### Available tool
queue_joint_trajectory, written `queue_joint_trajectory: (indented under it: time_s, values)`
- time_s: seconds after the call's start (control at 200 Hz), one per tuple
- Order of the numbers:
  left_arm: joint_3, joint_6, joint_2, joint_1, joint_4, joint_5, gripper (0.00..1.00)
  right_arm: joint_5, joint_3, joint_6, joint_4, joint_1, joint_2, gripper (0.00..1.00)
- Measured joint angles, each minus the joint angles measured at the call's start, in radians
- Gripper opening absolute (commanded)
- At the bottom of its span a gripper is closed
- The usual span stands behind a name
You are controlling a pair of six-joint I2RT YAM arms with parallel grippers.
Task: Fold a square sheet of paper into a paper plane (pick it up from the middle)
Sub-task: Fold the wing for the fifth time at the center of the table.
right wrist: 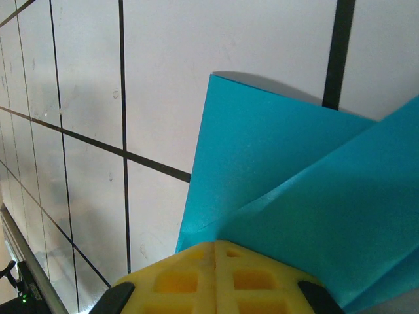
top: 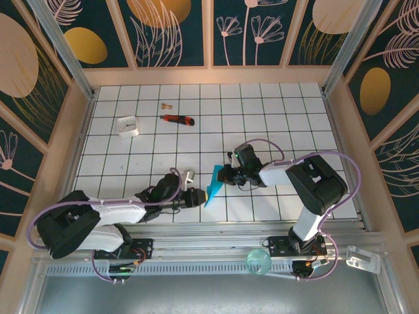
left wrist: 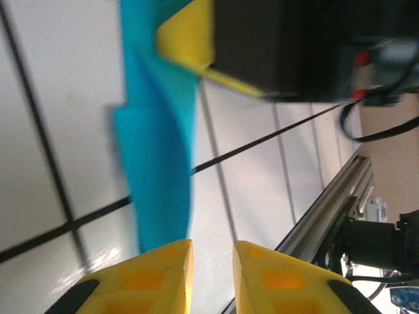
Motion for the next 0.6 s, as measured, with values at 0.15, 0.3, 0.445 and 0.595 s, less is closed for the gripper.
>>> queue_joint_trajectory:
  time_s: [0.15,0.3,0.445,0.595]
  values:
    - [0.094,0.054,0.046,-0.022,-0.031,-0.007,0.09,-0.001,0.001,0.000,0.000,0.000,0.002,0.06]
    - [0.174,0.074,0.167,-0.040,-0.028,0.010,0.07,-0.001,0.001,0.000,0.000,0.000,0.002,0.06]
    - [0.211,0.093,0.244,-0.042,-0.031,0.014,0.06,-0.003,0.001,0.000,0.000,0.000,0.002,0.06]
    - [0.225,0.105,0.285,-0.042,-0.039,0.010,0.06,-0.003,0.002,0.000,0.000,-0.001,0.003,0.06]
